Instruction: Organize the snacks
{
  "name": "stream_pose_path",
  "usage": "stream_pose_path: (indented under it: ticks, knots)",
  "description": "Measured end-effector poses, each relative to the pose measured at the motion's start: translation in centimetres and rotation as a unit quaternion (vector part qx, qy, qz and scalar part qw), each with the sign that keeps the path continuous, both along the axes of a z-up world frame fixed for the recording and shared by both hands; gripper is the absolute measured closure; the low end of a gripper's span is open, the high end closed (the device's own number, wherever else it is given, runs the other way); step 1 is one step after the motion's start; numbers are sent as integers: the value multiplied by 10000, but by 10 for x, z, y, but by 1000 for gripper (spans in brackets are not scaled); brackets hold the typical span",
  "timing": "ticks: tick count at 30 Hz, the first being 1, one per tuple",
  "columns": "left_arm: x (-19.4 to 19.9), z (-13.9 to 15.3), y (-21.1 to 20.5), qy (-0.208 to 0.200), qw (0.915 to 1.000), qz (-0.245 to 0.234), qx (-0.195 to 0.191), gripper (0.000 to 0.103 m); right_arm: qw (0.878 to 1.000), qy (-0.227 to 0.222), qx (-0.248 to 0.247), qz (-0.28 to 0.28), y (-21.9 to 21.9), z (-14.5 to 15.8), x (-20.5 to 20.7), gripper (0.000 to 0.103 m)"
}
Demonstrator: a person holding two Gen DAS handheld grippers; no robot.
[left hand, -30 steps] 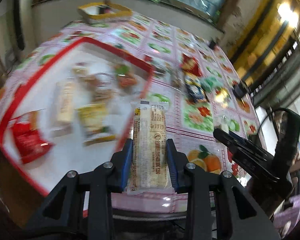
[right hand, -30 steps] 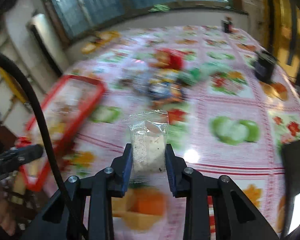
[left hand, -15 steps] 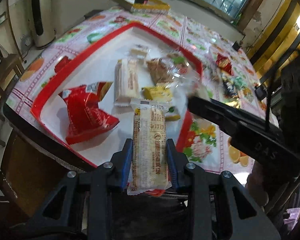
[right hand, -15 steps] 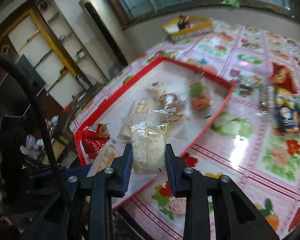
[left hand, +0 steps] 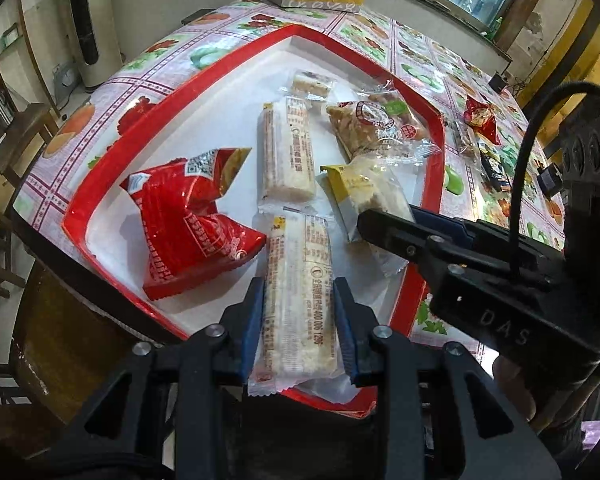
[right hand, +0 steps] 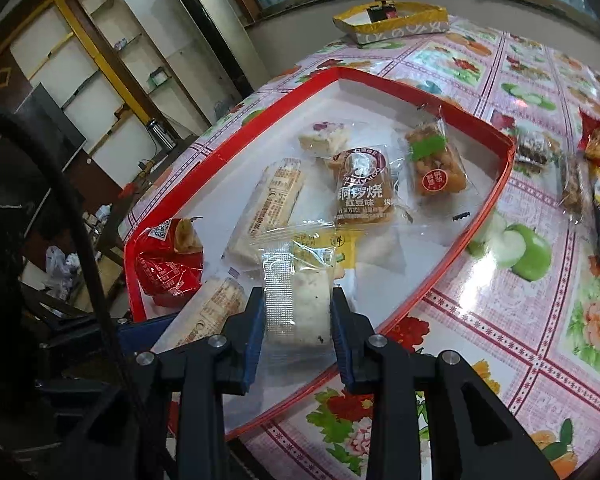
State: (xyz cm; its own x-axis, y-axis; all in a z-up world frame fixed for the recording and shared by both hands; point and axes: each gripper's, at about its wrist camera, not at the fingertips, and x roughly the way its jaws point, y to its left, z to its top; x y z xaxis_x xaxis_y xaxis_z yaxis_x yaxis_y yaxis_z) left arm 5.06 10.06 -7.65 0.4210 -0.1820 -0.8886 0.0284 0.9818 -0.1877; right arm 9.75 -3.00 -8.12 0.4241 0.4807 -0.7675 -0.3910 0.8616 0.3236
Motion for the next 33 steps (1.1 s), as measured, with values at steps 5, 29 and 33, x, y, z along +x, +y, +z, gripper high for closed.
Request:
stream_pose_path:
  ticks: [5, 29, 33]
  knots:
    - [-5, 10, -3, -151, 9999, -24, -60, 51, 9992, -27, 379, -103, -15, 10, -6, 61]
    - [11, 52, -140, -916, 9893, -1112, -218, 25, 9534, -147, 1134, -2792, -242, 28, -34, 39]
    - [21, 48, -138, -807, 9914, -1008, -230, 25, 9574, 4, 835, -2765, -246, 19, -2, 36]
